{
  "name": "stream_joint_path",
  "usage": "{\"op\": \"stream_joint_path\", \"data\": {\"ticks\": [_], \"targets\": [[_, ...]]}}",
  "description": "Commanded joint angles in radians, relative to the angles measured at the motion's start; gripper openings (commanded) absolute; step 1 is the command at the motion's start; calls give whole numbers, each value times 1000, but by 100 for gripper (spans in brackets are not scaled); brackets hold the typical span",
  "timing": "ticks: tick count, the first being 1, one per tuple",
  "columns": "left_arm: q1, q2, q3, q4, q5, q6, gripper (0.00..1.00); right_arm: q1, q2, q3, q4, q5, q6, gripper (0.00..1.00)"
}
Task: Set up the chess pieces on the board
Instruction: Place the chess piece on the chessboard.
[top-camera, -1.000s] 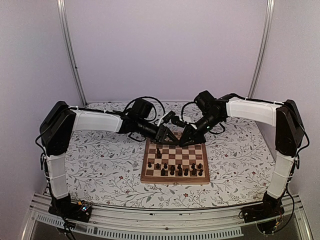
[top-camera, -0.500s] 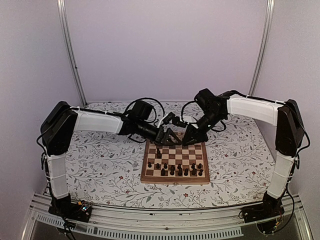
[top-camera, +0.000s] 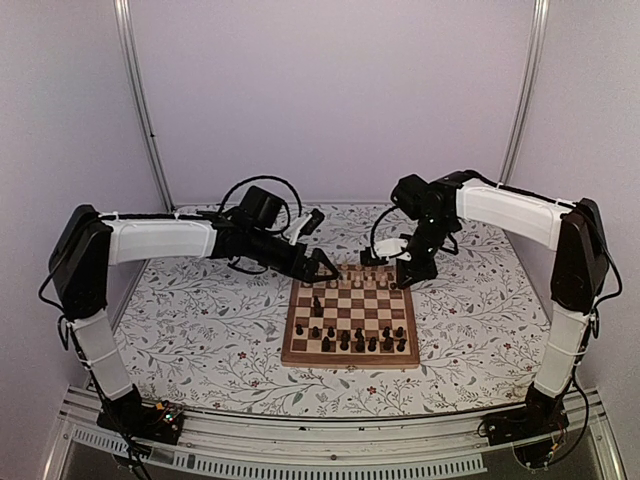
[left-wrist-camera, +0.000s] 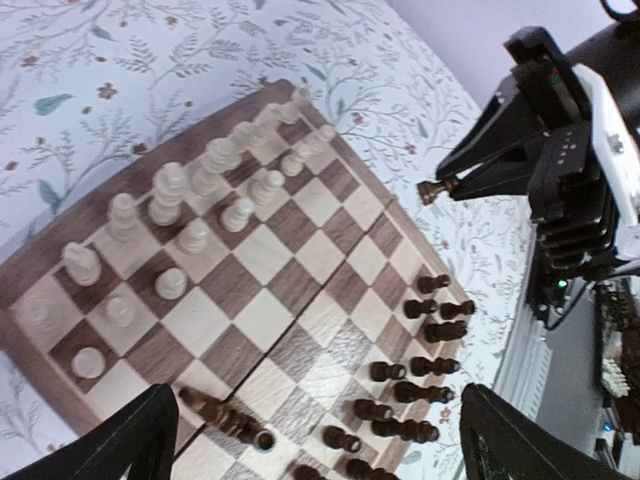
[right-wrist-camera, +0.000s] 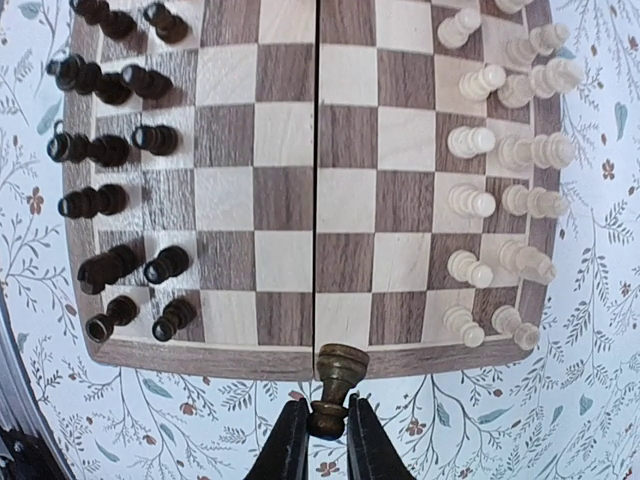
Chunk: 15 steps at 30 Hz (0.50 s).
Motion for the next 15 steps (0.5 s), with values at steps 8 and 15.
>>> {"op": "stream_joint_path", "data": {"ticks": [8,15], "targets": [[6,-222,-26,-143,-767,235,99,51,125,42,-161,149,26,14],[27,-323,-113,-64,-813,207,99,84,179,50,-174,159,49,17]]}}
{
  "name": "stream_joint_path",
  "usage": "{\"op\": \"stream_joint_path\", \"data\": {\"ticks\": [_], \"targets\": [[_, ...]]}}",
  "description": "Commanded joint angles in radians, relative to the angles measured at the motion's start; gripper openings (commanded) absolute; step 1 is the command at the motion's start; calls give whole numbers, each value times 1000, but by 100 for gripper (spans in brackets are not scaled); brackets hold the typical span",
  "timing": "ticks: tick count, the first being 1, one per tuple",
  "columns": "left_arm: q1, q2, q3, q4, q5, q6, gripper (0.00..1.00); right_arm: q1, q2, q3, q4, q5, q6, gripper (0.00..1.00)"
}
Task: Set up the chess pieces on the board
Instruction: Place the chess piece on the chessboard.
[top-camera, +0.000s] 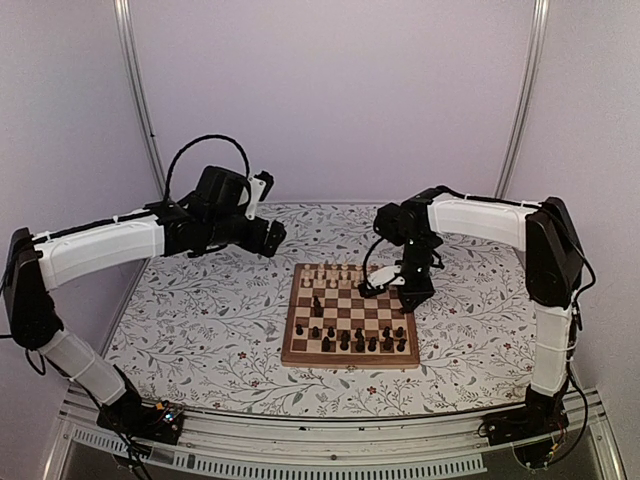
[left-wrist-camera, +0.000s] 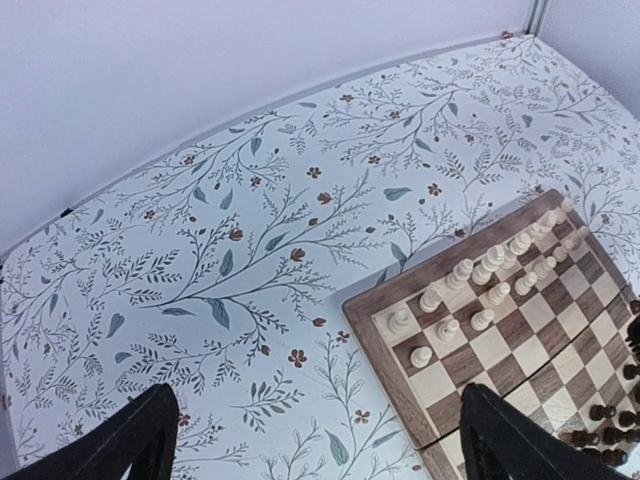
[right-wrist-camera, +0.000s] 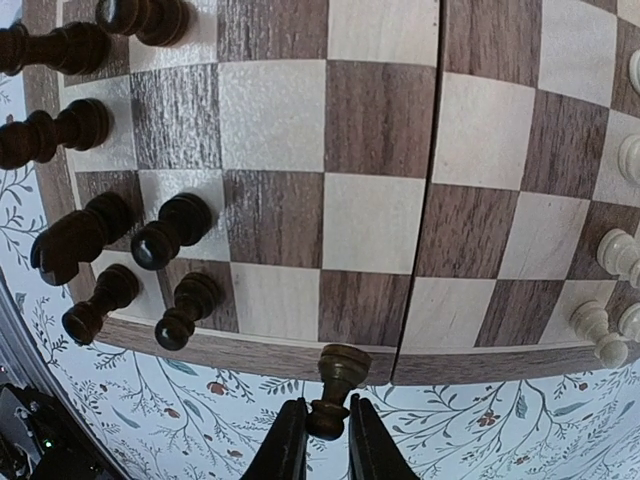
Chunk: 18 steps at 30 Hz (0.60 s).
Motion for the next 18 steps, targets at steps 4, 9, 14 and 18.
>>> {"op": "stream_joint_path", "data": {"ticks": [4,9,14,18], "targets": [[17,2,-26,11,-9,9,96,32,55,38,-20,6,25,20],[17,10,-25,-2,37,1,94,35,59,47,-16,-6,28,25],[17,9,-27,7,75,1,93,35,24,37,-4,-40,30,27],[17,24,-14,2,99,2,91,35,14,4,19,-28,37,25]]}}
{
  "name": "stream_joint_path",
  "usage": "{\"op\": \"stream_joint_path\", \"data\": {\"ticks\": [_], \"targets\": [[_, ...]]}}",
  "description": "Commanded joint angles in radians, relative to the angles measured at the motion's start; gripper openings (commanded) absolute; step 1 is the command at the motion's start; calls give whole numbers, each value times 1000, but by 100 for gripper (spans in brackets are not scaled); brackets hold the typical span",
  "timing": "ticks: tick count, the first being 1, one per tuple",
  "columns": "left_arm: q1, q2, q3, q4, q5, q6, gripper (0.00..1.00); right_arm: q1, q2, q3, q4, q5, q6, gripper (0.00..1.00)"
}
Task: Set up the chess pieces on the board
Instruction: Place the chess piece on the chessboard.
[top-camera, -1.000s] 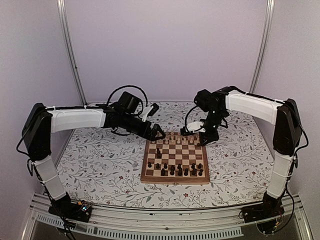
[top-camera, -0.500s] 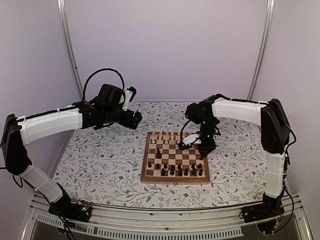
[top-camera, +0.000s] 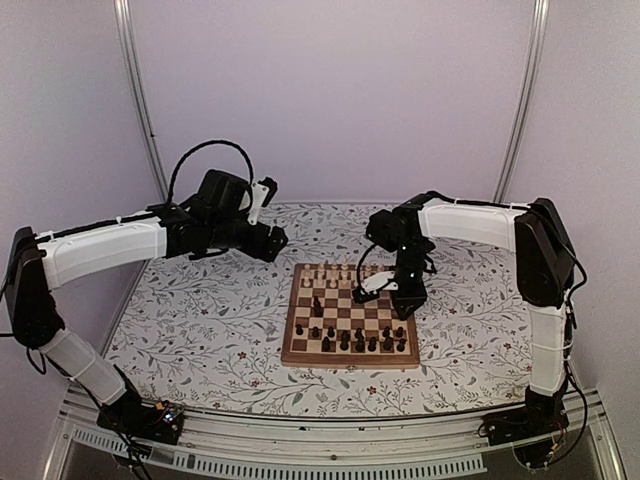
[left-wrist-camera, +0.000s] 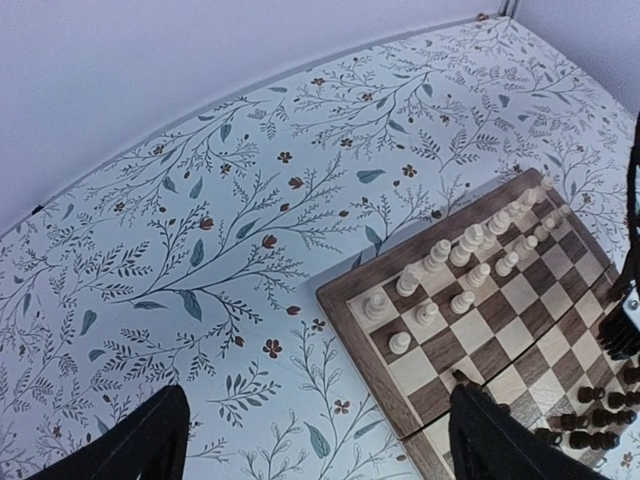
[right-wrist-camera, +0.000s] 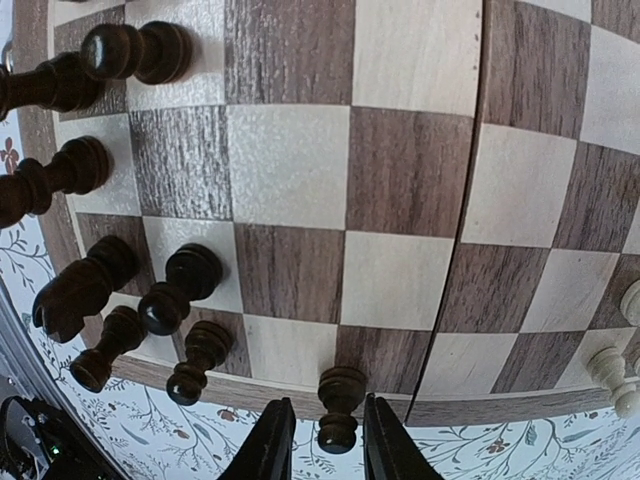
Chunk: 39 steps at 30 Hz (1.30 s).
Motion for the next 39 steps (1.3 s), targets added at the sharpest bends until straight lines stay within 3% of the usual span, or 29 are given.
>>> {"op": "stream_joint_path", "data": {"ticks": [1,15,21,30,39], "targets": [[12,23,10,0,44,-1,91,7,-40,-29,30,-7,14,25],[12,17,22,-37,51,15,89,7,-75,-60,71,14,28,21],[12,15,30,-48,56,25,88,7,-96,-44,60,-1,33,12],[22,4,35,-65,56,69,89,8,-111,0,59,-30,50,11],[25,17,29,-70,115,62,88,28,-25,65,80,-63,53,13]]}}
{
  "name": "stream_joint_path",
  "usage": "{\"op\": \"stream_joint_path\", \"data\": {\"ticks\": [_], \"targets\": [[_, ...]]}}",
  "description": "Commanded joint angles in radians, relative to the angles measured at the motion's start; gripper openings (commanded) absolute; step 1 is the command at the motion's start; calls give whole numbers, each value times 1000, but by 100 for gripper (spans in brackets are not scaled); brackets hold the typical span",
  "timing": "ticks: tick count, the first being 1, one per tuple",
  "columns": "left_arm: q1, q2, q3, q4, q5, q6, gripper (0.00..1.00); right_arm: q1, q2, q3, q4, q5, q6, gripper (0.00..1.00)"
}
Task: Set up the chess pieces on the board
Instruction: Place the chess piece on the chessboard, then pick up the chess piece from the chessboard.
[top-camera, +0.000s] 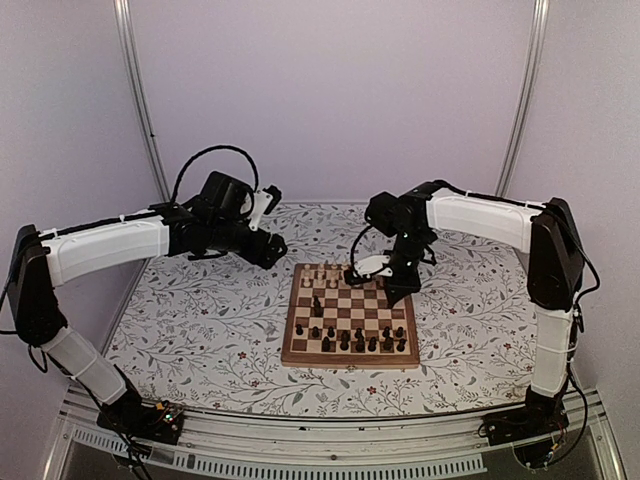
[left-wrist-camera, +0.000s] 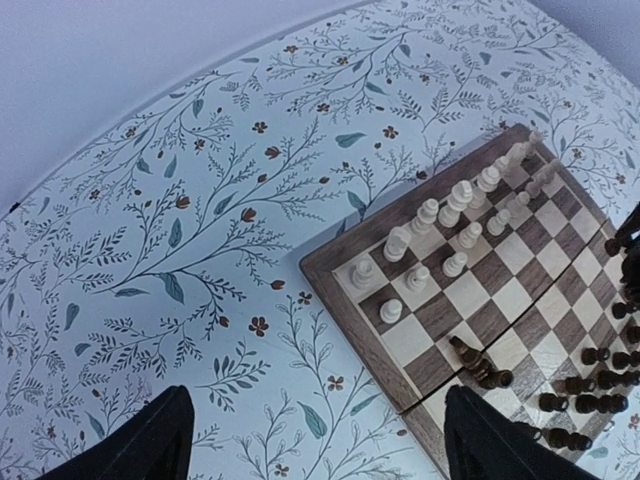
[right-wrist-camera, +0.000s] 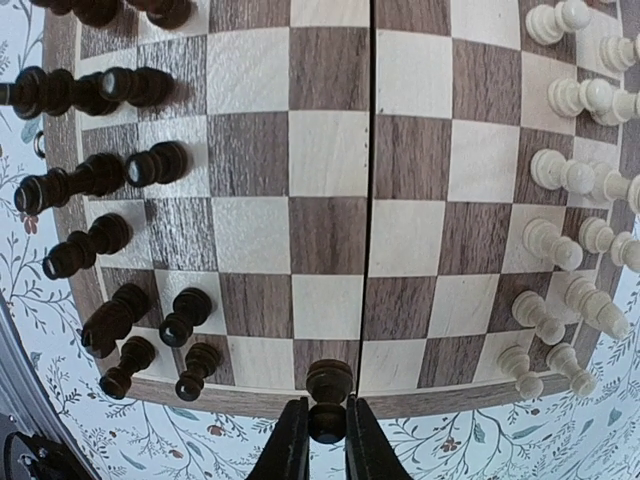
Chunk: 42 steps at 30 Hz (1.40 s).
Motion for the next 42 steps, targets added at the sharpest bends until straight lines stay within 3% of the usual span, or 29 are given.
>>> {"op": "stream_joint_path", "data": {"ticks": [1,7,11,15,20,28,42], "targets": [[13,1,18,-14,55,8,87,17,48,36,16,-34,9,13],[13,40,29,-54,119,4,83,14,29,48,39,-56,2,31],[10,87,45,-89,183,-3,78,-26,-56,91,37,-124,-2,36],[-1,128,51,-100,232,-19,72,-85,-148,60,101,-224,13,37],[-28,195,91,-122,255,-47,68,-153,-287,-137,301,-306,77,38],[-89,336,214,-219,232,-31,62,-211,-356,-368,472,-422,121,37],[-145,465,358,-323,286,-26,57,-219,-300,-384,486,-481,129,37]]}}
